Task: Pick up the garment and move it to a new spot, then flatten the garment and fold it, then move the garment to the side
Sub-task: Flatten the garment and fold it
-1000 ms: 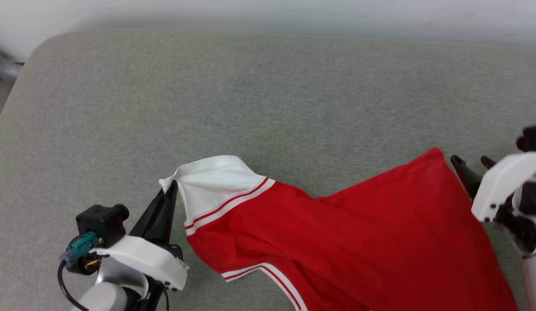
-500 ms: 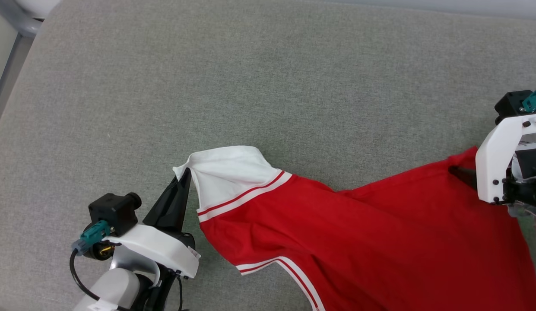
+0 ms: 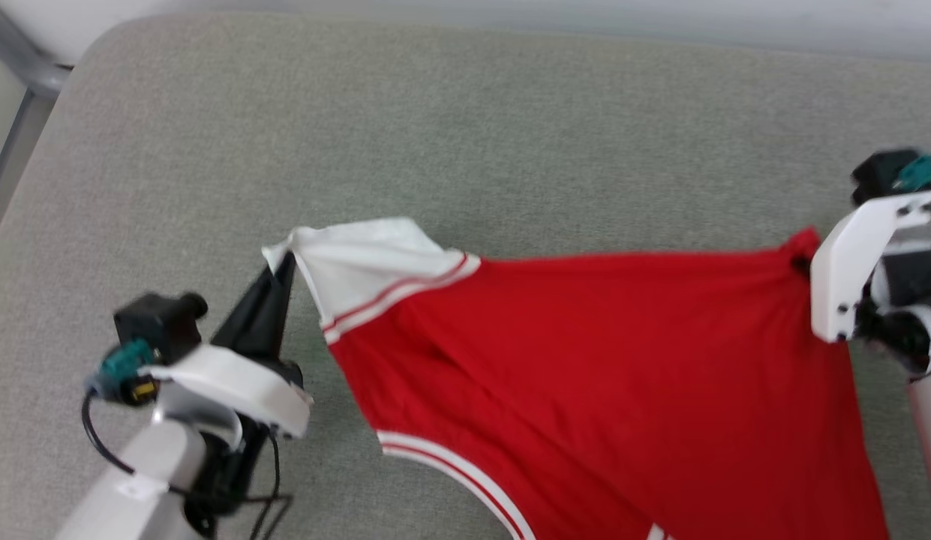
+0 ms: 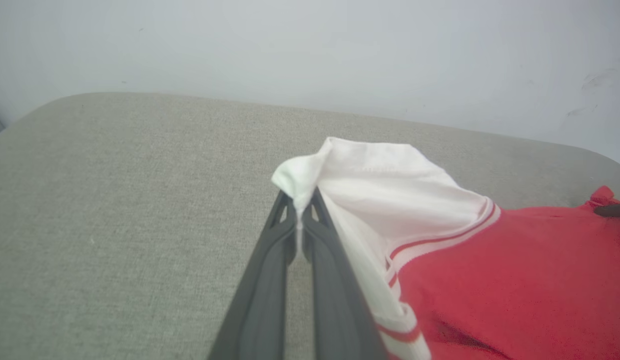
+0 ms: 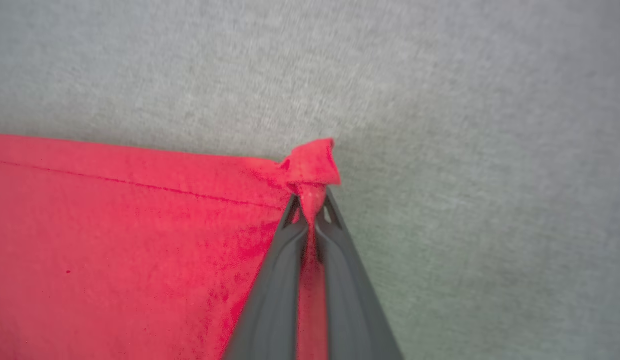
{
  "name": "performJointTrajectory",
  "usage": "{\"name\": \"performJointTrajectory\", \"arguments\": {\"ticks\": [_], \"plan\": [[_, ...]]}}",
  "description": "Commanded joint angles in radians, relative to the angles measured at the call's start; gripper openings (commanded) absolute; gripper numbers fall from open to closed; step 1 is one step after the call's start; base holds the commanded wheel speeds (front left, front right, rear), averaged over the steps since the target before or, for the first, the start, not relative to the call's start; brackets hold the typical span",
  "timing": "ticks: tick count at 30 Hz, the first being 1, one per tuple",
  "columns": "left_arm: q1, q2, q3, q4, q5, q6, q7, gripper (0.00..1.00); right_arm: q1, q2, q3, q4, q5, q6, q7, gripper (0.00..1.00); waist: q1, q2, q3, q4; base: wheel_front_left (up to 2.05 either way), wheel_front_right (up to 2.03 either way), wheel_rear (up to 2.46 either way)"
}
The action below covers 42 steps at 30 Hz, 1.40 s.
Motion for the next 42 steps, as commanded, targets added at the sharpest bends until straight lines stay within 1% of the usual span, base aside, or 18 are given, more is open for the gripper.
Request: {"name": "performJointTrajectory", "arguments": {"ticks": [1,4,8,12,18,22,29,32,37,42], "plan": [[-0.044,0.013,0.01,0.011,0.004,-0.007,0.003,0.0,-0.035,0.002,-0.018,-0.006,-0.018,-0.001,-0.045,0.0,-0.0001,0.0,-0.021,-0.017,0.0,0.0,0.0],[-0.131,0.028,0.023,0.04,0.007,-0.02,0.026,0.0,-0.08,0.004,-0.042,0.0,-0.063,-0.001,-0.127,0.0,-0.0001,0.0,-0.025,-0.034,0.0,0.0,0.0],[-0.283,0.034,0.035,0.101,0.008,-0.058,0.053,0.0,-0.171,0.005,-0.083,0.011,-0.108,-0.001,-0.214,0.0,-0.0001,0.0,-0.013,-0.058,0.0,0.0,0.0],[-0.461,0.027,0.052,0.185,0.006,-0.096,0.068,0.0,-0.281,0.008,-0.13,0.02,-0.165,-0.001,-0.292,0.0,-0.0001,0.0,0.007,-0.08,0.0,0.0,0.0],[-0.734,0.036,0.069,0.321,0.036,-0.146,0.06,0.0,-0.464,0.022,-0.184,0.033,-0.241,-0.002,-0.377,0.0,-0.0001,0.0,0.056,-0.12,0.0,0.0,0.0],[-0.898,0.045,0.073,0.411,0.053,-0.173,0.048,0.0,-0.585,0.025,-0.198,0.042,-0.283,-0.002,-0.434,0.0,-0.0001,0.0,0.092,-0.143,0.0,0.0,0.0],[-1.138,0.09,0.091,0.514,0.083,-0.195,0.039,0.0,-0.781,0.04,-0.21,0.082,-0.316,-0.002,-0.497,0.0,-0.0001,0.0,0.179,-0.179,0.0,0.0,0.0],[-1.211,0.109,0.095,0.554,0.085,-0.204,0.028,0.0,-0.837,0.046,-0.21,0.102,-0.324,-0.003,-0.519,0.0,-0.0001,0.0,0.219,-0.186,0.0,0.0,0.0],[-1.265,0.102,0.087,0.627,0.069,-0.217,0.018,0.0,-0.888,0.052,-0.211,0.16,-0.325,-0.003,-0.539,0.0,-0.0001,0.0,0.272,-0.181,0.0,0.0,0.0],[-1.227,0.079,0.074,0.69,0.025,-0.228,0.014,0.0,-0.888,0.064,-0.186,0.245,-0.306,-0.003,-0.574,0.0,-0.0001,0.0,0.307,-0.165,0.0,0.0,0.0]]}}
